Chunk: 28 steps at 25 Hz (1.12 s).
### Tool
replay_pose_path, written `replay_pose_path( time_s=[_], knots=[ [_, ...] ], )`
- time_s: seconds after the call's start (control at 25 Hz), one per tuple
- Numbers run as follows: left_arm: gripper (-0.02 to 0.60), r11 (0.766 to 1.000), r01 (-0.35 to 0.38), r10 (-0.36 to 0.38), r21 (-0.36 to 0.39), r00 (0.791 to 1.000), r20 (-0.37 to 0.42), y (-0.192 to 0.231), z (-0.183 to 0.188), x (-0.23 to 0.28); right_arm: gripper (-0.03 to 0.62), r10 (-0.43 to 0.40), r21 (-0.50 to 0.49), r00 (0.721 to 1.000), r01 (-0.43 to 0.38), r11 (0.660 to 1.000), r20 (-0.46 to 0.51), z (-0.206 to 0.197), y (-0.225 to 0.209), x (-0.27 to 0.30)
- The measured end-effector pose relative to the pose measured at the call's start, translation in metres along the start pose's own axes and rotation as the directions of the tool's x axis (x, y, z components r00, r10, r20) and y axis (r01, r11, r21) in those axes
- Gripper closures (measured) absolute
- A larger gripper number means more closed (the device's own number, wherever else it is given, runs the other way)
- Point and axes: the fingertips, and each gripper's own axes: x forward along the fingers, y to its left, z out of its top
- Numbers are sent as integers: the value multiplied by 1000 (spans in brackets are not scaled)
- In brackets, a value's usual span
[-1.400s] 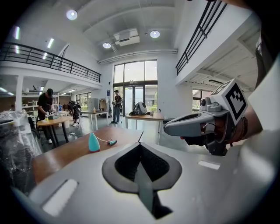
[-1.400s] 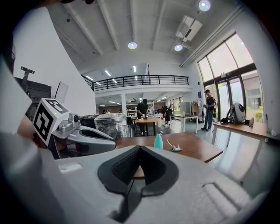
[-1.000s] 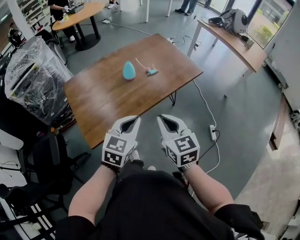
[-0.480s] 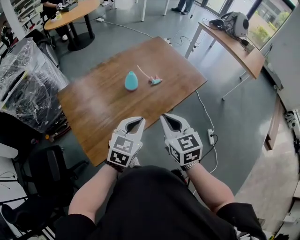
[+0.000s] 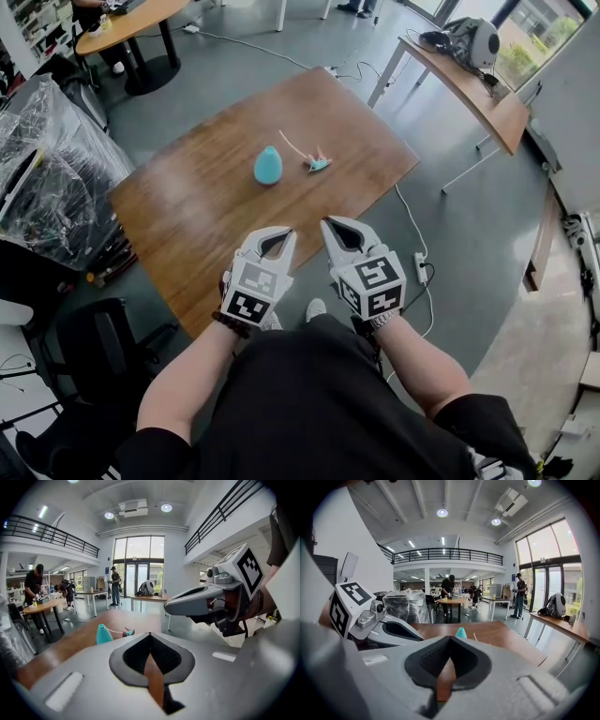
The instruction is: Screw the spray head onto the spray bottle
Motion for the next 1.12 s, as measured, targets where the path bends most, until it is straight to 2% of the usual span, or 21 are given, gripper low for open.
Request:
replay_pose_path(
  time_s=[0.4, 0.64, 0.84, 1.12],
  knots=[
    [563, 1000, -16, 15, -12, 999, -50, 23, -6, 42, 603, 13, 9, 999, -13, 1000, -46, -13, -34, 27],
    [563, 999, -32, 31, -11, 994, -101, 29, -7, 79, 603, 51, 18, 996, -50, 999, -69, -19, -65, 48],
    [557, 998, -57, 53, -22, 988, -145, 38, -9, 115, 603, 96, 16, 991, -95, 995, -94, -23, -90, 66],
    [546, 994, -105, 93, -36, 968, -232, 51, -22, 165, 603, 162, 19, 978, -161, 987, -135, -34, -123, 84]
  ],
)
